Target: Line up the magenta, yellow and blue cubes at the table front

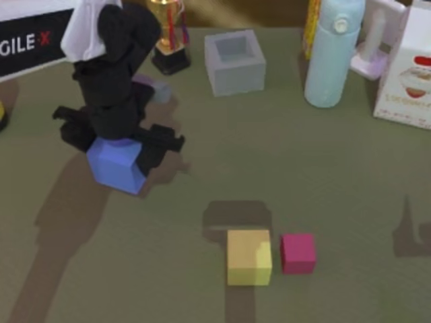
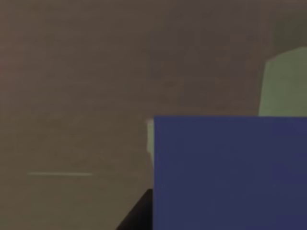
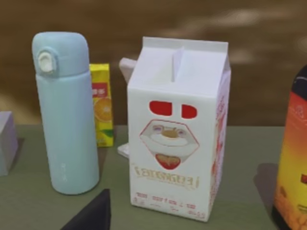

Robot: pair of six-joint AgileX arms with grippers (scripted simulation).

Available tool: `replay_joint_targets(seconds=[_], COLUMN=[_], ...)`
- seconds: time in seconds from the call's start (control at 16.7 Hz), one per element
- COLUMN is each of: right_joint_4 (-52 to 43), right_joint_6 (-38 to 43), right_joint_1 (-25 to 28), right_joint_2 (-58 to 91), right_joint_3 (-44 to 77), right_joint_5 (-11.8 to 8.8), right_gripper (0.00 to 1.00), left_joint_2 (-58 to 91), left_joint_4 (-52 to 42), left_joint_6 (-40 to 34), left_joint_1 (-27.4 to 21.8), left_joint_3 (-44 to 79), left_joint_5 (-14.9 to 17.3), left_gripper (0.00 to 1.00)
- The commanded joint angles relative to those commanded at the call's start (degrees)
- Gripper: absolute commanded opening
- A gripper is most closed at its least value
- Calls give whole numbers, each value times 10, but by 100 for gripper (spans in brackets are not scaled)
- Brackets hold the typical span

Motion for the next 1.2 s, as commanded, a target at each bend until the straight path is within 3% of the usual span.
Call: replay_joint_targets(seconds=[0.36, 0.96, 1.2], right_joint_4=[0, 0, 0], right_joint_6=[0, 0, 0], right_joint_1=[0, 0, 0], right_joint_2=[0, 0, 0], right_joint_3=[0, 0, 0], right_joint_5=[0, 0, 0], right_gripper=[100, 100, 100], left_joint_2=[-6, -125, -151], left_joint_4=[1, 3, 6], left_joint_6=[-21, -333, -376], left_joint_1=[-15, -145, -167], left_joint_3=[-10, -135, -159], left_joint_5=[-1, -4, -4], left_gripper=[0, 0, 0])
